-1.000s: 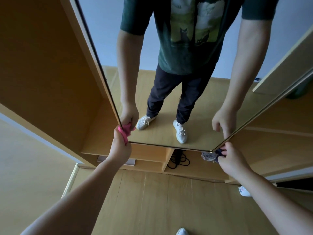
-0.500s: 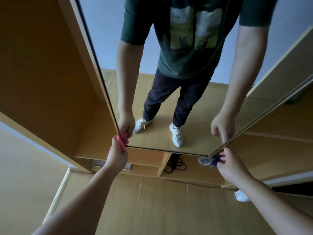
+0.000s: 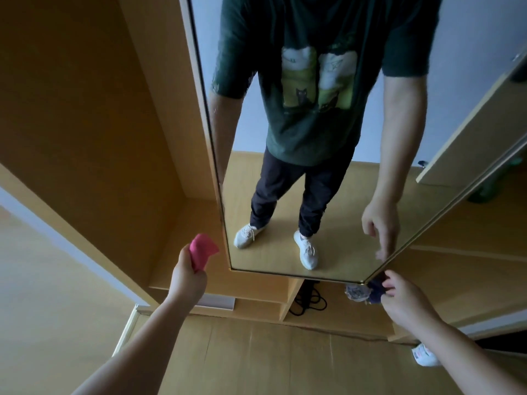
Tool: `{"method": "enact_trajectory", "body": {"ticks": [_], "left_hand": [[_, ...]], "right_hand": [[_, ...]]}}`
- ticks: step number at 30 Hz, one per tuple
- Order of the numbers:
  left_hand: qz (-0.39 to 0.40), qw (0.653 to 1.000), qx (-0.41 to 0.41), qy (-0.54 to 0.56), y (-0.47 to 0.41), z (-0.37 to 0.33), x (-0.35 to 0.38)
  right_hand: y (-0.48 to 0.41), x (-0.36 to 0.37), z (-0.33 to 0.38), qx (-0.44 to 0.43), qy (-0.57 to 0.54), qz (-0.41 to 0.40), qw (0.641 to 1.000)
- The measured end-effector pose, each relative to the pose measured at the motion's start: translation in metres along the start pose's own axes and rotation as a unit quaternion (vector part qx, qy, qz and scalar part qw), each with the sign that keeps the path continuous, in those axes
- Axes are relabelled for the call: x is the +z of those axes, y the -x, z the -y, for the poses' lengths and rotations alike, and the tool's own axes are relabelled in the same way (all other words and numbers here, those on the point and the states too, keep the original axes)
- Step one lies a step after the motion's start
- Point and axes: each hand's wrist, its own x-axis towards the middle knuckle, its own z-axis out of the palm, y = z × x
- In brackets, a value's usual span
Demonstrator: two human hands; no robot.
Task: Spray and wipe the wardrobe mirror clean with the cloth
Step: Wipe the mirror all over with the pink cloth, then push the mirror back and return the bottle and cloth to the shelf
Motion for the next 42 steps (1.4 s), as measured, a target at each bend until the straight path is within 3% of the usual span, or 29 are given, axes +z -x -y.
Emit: {"method": "enact_trajectory", "body": {"ticks": [8,13,18,24,30,36,42], "left_hand": [[-0.007,0.997,0.067,0.030,0.010,-0.092,-0.079],[0.030,0.992,0.120,0.029,0.016,-0.154,-0.125],[0.035,0.981,0.192,0.017,0.022,-0.211,-0.164],[-0.015,0.961,0.273,0.028,0.037,-0.254,-0.202],[-0.073,0.952,0.296,0.024,0.072,-0.287,-0.223],[-0.122,0.941,0.315,0.023,0.107,-0.307,-0.225],[-0.155,0.934,0.320,0.030,0.138,-0.312,-0.221]], "right_hand": [[0.046,-0.047,0.045,-0.006,-0.035,-0.055,0.998],[0.075,-0.080,0.072,-0.013,-0.097,-0.130,0.987],[0.105,-0.122,0.101,-0.073,-0.123,-0.197,0.970],[0.140,-0.179,0.130,-0.163,-0.171,-0.309,0.921],[0.158,-0.241,0.166,-0.238,-0.231,-0.424,0.843],[0.150,-0.288,0.187,-0.299,-0.221,-0.390,0.842],[0.144,-0.304,0.199,-0.341,-0.255,-0.302,0.853]]}}
